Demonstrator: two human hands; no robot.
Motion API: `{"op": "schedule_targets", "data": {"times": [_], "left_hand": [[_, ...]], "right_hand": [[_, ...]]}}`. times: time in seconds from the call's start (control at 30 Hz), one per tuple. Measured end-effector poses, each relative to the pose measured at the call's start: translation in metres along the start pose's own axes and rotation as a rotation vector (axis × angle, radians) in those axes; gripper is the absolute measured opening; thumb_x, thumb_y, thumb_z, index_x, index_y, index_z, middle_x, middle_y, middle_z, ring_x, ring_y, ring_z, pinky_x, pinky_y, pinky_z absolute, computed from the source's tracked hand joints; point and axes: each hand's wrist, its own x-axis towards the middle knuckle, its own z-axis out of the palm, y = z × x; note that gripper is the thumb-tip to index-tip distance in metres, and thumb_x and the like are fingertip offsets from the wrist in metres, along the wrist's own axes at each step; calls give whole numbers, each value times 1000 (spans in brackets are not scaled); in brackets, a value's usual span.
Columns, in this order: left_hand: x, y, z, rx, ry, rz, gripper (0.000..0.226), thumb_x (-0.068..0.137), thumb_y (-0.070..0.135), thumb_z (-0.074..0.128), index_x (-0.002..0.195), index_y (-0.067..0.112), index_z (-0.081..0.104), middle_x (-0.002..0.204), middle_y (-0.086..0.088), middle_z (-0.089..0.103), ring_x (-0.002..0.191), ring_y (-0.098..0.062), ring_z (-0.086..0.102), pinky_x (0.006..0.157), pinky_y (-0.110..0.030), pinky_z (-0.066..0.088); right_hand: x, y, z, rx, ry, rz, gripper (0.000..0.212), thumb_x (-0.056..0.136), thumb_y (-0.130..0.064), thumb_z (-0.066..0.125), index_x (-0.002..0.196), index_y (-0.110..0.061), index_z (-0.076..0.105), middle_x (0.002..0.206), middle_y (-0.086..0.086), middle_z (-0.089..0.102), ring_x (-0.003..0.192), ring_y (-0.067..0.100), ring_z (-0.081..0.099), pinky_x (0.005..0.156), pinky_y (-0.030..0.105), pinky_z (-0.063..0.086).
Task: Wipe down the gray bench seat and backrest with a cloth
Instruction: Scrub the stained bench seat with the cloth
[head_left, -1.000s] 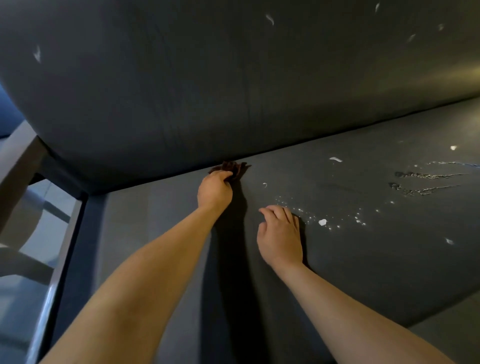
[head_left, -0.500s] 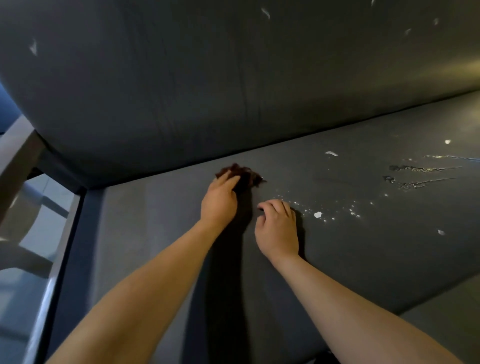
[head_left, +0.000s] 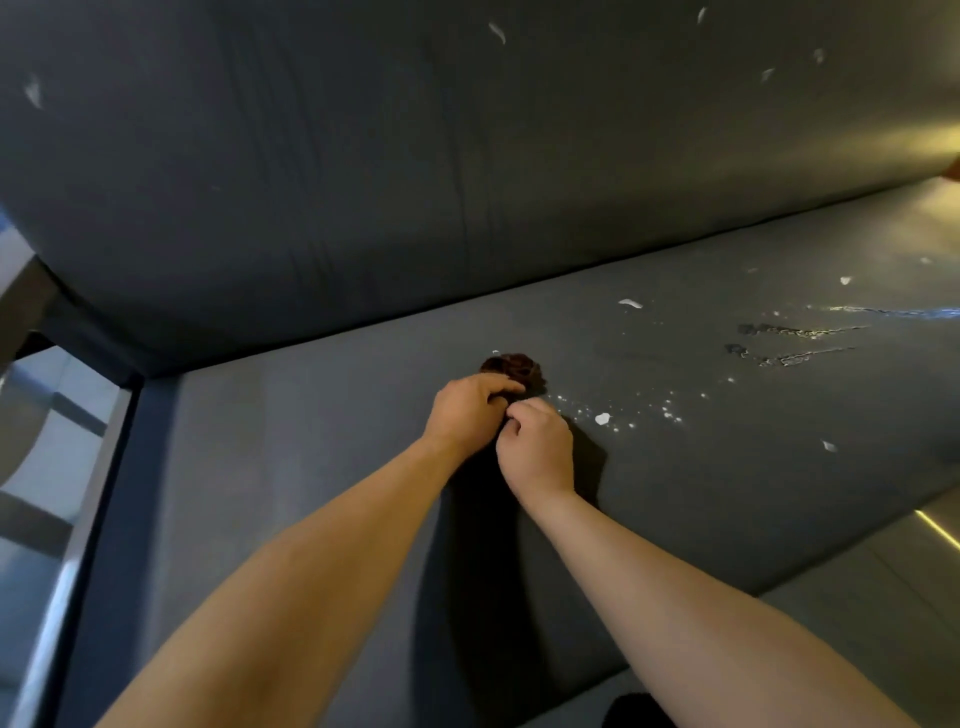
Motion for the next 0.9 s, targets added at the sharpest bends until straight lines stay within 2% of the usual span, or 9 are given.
{"op": "schedule_targets", "data": {"times": [0.03,0.1,0.2,0.27,0.33,0.43,0.57,0.7,0.9], "left_hand": [[-9,2,1,-23,7,-4,40,95,9,53,123,30,73,135,9,66,128,-11,56,101,-17,36],[-23,3,2,-55,33,-10,40,94,7,53,120,28,75,133,9,67,126,-10,58,100,-15,35],[-32,2,3,24,33,57,43,96,7,51,129,27,69,143,6,60,134,-13,51,109,-21,35],[-25,-5,-2,84,69,64,47,100,8,47,142,25,59,154,3,49,142,-18,43,116,-28,31],[-11,-16,-10,83,119,-33,51,103,7,44,151,23,48,162,2,35,147,-23,34,120,-33,26],[16,-27,-14,37,98,-159,53,104,10,43,156,22,40,168,1,22,151,-28,27,122,-36,24],[27,-12,0,62,121,-132,49,101,11,47,149,19,49,158,-5,42,145,-27,37,120,-38,30],[0,6,13,71,71,0,42,97,12,51,136,24,64,144,1,59,134,-19,51,112,-33,39],[-7,4,7,290,17,111,43,101,33,49,144,31,55,154,6,48,139,-21,44,111,-37,39]], "right_hand": [[-5,0,-5,-32,-40,-18,24,91,1,48,91,-2,72,99,7,65,94,21,55,87,38,52],[-21,5,-16,-153,-87,-91,28,93,-3,49,105,-5,74,112,5,66,113,23,55,95,35,49],[-41,19,-35,-360,-44,-118,34,95,-20,53,125,-20,70,128,-6,61,131,18,45,110,40,38],[-42,25,-40,-408,-65,-108,39,98,-29,48,134,-25,64,133,-9,58,133,16,43,112,39,35],[-42,27,-38,-405,-70,-105,41,98,-31,46,135,-26,63,135,-9,57,133,14,43,112,38,34],[-40,27,-36,-363,-48,-79,39,97,-32,46,132,-27,64,131,-10,59,129,13,45,112,39,35],[-34,27,-36,-375,-69,-49,47,99,-35,44,143,-28,55,138,-10,57,132,14,45,112,41,34],[-15,23,-38,-389,-104,-19,50,99,-32,45,148,-28,51,141,-6,56,131,19,46,106,41,43],[-15,26,-30,-456,-97,-36,47,101,-32,38,145,-27,53,134,-5,56,127,21,44,104,43,43]]}}
